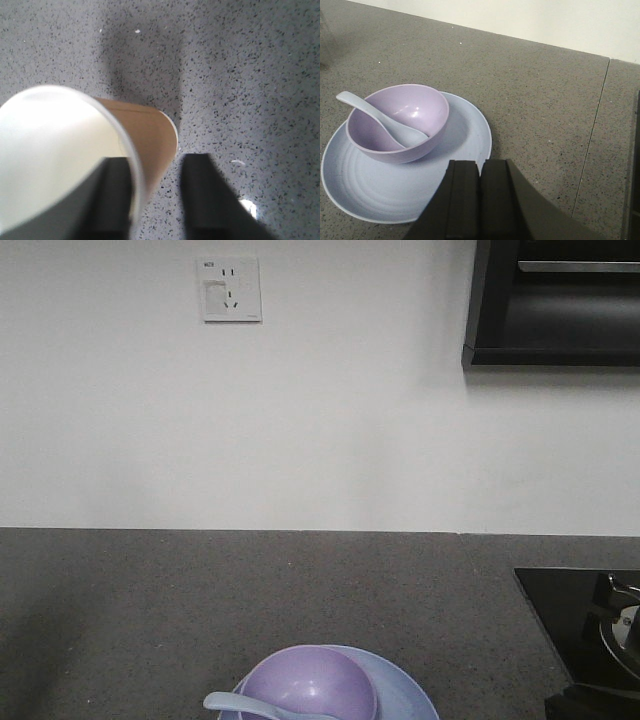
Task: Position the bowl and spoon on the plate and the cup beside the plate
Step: 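Grasp the brown paper cup with the left gripper and lift it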
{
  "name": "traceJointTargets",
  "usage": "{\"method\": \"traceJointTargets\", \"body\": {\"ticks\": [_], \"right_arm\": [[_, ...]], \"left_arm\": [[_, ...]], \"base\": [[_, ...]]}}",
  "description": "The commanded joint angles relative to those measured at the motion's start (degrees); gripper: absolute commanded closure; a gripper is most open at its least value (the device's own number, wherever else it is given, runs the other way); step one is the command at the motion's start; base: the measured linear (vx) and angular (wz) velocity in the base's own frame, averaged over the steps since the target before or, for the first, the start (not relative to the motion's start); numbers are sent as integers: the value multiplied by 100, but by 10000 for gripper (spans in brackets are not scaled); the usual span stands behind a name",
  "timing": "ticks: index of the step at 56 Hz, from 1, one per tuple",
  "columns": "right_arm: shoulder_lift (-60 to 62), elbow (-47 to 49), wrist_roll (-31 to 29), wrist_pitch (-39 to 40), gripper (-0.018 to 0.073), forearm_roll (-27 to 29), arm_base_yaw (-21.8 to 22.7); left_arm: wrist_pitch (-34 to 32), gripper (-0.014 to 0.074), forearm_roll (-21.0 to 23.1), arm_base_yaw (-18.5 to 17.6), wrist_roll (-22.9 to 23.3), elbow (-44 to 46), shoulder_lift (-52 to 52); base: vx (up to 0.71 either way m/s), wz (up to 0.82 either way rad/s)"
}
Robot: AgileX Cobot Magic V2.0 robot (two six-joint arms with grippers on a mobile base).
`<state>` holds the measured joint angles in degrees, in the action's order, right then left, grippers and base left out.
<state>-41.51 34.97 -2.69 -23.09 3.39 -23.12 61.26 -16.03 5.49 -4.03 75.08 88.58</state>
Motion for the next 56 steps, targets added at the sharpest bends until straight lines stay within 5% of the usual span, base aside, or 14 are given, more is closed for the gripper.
{"method": "traceJointTargets", "body": {"ticks": [1,4,21,32,56], "right_arm": [[0,169,-45,467,568,-54,6],[0,169,-45,467,568,-54,6],[0,169,-45,462,568,-54,6],[0,169,-45,462,568,-54,6],[0,169,-178,391,568,-54,13]], "left_arm": [[-257,507,-102,10,1,129,-207],[-269,608,-97,10,-26,129,-207],[86,602,188,-245,-196,583,-532],[125,599,1265,-1142,-856,1604,-846],[440,596,1853,-2636,-876,2411,-424]], "base": [[0,0],[0,0],[0,0],[0,0],[0,0]]}}
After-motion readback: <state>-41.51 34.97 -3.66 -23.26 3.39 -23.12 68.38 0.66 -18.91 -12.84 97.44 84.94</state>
